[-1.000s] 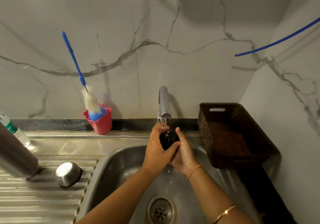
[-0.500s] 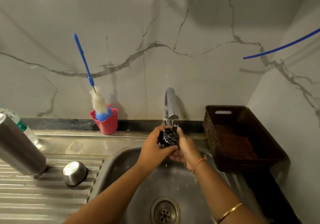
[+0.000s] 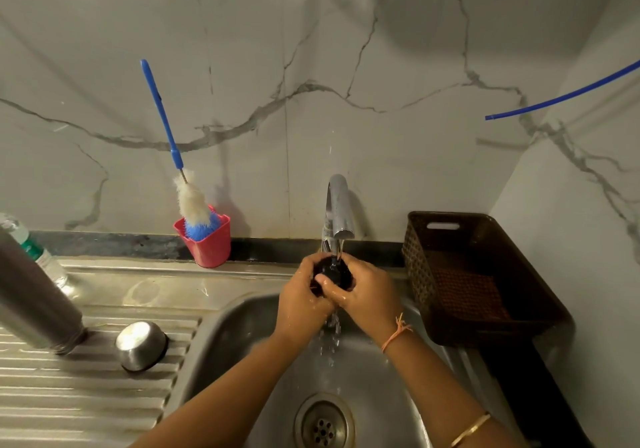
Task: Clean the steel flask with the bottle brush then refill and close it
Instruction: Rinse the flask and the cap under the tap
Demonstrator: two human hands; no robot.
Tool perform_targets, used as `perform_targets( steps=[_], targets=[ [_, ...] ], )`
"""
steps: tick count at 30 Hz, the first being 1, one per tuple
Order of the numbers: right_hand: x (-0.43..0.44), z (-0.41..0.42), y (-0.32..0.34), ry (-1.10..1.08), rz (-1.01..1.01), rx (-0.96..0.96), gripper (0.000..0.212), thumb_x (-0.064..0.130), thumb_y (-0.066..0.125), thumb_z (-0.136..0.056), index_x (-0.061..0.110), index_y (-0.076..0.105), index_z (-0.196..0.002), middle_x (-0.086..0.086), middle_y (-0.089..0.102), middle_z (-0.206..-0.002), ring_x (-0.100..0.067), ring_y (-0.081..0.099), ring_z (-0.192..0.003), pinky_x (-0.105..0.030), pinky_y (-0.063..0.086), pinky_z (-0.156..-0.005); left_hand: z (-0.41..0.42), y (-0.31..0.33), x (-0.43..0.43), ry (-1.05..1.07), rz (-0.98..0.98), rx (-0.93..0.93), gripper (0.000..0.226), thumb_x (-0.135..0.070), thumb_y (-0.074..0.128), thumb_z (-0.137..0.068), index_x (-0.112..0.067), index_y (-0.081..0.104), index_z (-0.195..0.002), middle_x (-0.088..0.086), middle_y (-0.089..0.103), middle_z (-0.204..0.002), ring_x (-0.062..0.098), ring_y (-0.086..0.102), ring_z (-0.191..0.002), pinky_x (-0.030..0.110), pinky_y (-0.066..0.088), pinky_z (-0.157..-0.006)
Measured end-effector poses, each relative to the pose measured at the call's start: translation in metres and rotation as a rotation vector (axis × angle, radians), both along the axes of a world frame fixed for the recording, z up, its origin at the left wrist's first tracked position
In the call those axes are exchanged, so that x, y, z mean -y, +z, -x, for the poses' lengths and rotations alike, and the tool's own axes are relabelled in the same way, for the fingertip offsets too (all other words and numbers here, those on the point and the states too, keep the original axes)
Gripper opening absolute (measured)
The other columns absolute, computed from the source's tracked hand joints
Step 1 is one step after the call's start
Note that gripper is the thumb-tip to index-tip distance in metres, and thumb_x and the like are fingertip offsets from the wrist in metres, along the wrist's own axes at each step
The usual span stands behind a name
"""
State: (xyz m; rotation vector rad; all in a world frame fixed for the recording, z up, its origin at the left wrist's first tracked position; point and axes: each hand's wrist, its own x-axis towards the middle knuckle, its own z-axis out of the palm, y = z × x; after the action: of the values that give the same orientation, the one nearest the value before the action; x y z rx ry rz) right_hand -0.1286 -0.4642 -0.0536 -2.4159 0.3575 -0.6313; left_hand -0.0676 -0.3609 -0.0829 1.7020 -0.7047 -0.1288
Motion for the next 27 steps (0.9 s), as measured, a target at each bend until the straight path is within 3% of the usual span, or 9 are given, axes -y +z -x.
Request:
perform_targets(
  steps=[5, 8, 12, 14, 16, 19, 21, 23, 27],
  targets=[
    [0.012, -0.006, 0.007, 0.001, 0.206, -0.211, 0.044, 0.043, 0.033, -0.098, 0.009, 0.055, -0.116, -0.01, 0.066, -0.102, -0.021, 0.063, -0.09, -0.02, 0.047, -0.063, 0.0, 0.003, 0.011, 0.032, -0.124, 0.007, 0.051, -0.007, 0.072, -0.078, -0.028, 0.051, -0.12, -0.021, 0.056, -0.093, -0.003, 0.058, -0.083, 0.01, 0.049, -0.069],
    [0.016, -0.012, 0.006, 0.001, 0.293, -0.292, 0.044, 0.04, 0.026, -0.1, 0.009, 0.057, -0.103, -0.009, 0.066, -0.092, -0.02, 0.062, -0.08, -0.017, 0.035, -0.051, -0.002, 0.001, 0.013, 0.006, -0.139, -0.072, 0.048, -0.011, 0.075, -0.076, -0.03, 0.05, -0.113, -0.019, 0.059, -0.093, 0.004, 0.061, -0.086, 0.014, 0.051, -0.071],
    [0.017, -0.015, 0.001, -0.032, 0.268, -0.313, 0.046, 0.034, 0.022, -0.102, 0.006, 0.059, -0.102, -0.011, 0.066, -0.091, -0.021, 0.065, -0.081, -0.025, 0.047, -0.064, 0.0, -0.002, 0.011, -0.04, -0.127, -0.184, 0.049, -0.013, 0.078, -0.074, -0.032, 0.047, -0.108, -0.012, 0.061, -0.099, 0.009, 0.061, -0.093, 0.02, 0.053, -0.077],
    [0.015, -0.015, -0.003, -0.054, 0.133, -0.254, 0.043, 0.035, 0.029, -0.101, 0.006, 0.062, -0.096, -0.01, 0.066, -0.086, -0.021, 0.065, -0.079, -0.02, 0.046, -0.059, 0.0, 0.001, 0.011, -0.076, -0.117, -0.227, 0.045, -0.011, 0.074, -0.077, -0.03, 0.046, -0.107, -0.003, 0.061, -0.101, 0.009, 0.062, -0.09, 0.022, 0.054, -0.075],
    [0.013, -0.015, -0.009, -0.089, -0.226, -0.129, 0.035, 0.037, 0.042, -0.096, 0.011, 0.062, -0.085, -0.004, 0.064, -0.078, -0.02, 0.064, -0.076, -0.016, 0.046, -0.054, 0.002, 0.007, 0.01, -0.173, -0.009, -0.345, 0.04, -0.003, 0.065, -0.084, -0.025, 0.045, -0.112, 0.006, 0.059, -0.104, 0.011, 0.062, -0.088, 0.022, 0.054, -0.074],
    [0.006, -0.014, -0.01, -0.064, -0.823, 0.027, 0.025, 0.039, 0.054, -0.089, 0.018, 0.066, -0.085, -0.003, 0.067, -0.086, -0.018, 0.066, -0.086, -0.025, 0.055, -0.067, 0.003, 0.012, 0.013, -0.248, 0.246, -0.678, 0.039, 0.001, 0.047, -0.092, -0.017, 0.041, -0.125, 0.013, 0.054, -0.115, 0.022, 0.057, -0.098, 0.035, 0.051, -0.084],
    [0.002, -0.013, -0.011, -0.024, -1.039, 0.05, 0.022, 0.037, 0.056, -0.089, 0.02, 0.069, -0.094, -0.007, 0.069, -0.098, -0.021, 0.065, -0.095, -0.031, 0.056, -0.074, 0.003, 0.012, 0.018, -0.179, 0.333, -0.773, 0.026, -0.008, 0.042, -0.096, -0.017, 0.045, -0.121, 0.013, 0.055, -0.114, 0.023, 0.056, -0.097, 0.035, 0.049, -0.079],
    [-0.004, -0.013, -0.011, -0.016, -1.1, 0.053, 0.022, 0.034, 0.056, -0.09, 0.02, 0.068, -0.102, -0.007, 0.068, -0.102, -0.02, 0.064, -0.097, -0.029, 0.055, -0.073, 0.003, 0.008, 0.023, -0.047, 0.312, -0.704, 0.018, -0.014, 0.042, -0.098, -0.018, 0.051, -0.113, 0.013, 0.058, -0.112, 0.024, 0.058, -0.098, 0.034, 0.052, -0.077],
    [-0.011, -0.013, -0.012, -0.09, -0.878, 0.081, 0.025, 0.036, 0.052, -0.093, 0.019, 0.065, -0.107, 0.001, 0.067, -0.097, -0.011, 0.063, -0.092, -0.02, 0.052, -0.071, 0.009, 0.004, 0.031, 0.074, 0.242, -0.521, 0.015, -0.019, 0.041, -0.101, -0.024, 0.052, -0.109, 0.004, 0.062, -0.102, 0.018, 0.062, -0.095, 0.036, 0.055, -0.083]
  ],
)
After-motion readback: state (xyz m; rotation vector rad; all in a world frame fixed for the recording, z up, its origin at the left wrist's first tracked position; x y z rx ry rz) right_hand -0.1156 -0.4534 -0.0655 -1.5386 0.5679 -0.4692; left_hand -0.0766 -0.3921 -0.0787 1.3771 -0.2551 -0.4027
